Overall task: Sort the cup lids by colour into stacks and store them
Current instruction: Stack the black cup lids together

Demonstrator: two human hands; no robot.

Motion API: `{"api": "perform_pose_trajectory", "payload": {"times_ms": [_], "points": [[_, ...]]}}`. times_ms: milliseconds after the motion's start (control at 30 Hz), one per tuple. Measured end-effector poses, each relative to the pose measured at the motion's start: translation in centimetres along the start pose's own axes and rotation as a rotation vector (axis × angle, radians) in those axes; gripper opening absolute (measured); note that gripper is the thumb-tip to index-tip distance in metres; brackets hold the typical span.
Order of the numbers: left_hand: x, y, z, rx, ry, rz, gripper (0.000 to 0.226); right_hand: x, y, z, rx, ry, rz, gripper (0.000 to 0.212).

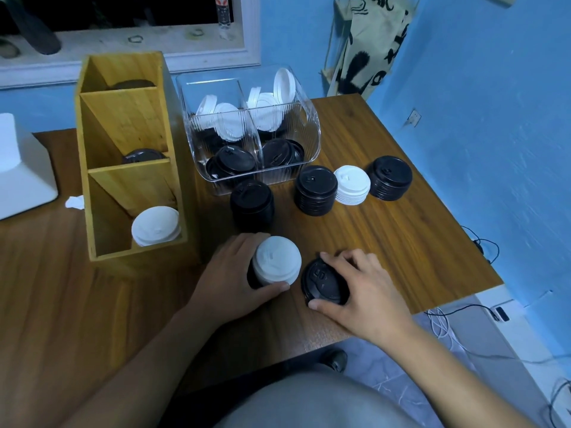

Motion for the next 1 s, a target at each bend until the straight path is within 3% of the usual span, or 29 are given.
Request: {"api": "perform_pose_trajectory", "payload": {"times_ms": [200,400,667,767,867,1000], "points": [[0.2,0.1,0.1,0.000,0.001,0.017,0.085,0.6,0.9,-0.1,0.154,-0.005,0.142,0.087],[0.2,0.0,0.2,0.021,0.030,0.050,0.083,-3.8,4.1,2.0,-0.139,-0.236,0.239,0.093],[0.3,-0.2,0.2,-0.006,0.080,0.133,0.087,-7.3,4.1,2.5,-0.206,-0.282,0.336,0.087],[0.3,-0.1,0.3,-0.006,0.098,0.140,0.086,-7.5,3.6,3.6,-0.159,-0.189,0.345,0.079],[0.3,0.1,0.5,0.003,0.113,0.144,0.085,-9.2,1.7,6.2,-0.165,-0.011,0.350,0.055],[0.3,0.1,0.5,0.006,0.104,0.171,0.086,-14.6,-1.1,9.0,-0.113,0.089,0.371,0.034]]}}
Point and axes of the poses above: each hand's wrist, its own x-axis away from the middle knuckle, its own z-axis out of the back of the hand, y = z × x, the point moved 1 cm from there along -x, towards the middle knuckle, and after that the axes turned 6 degrees about z, right-handed, at the moved point
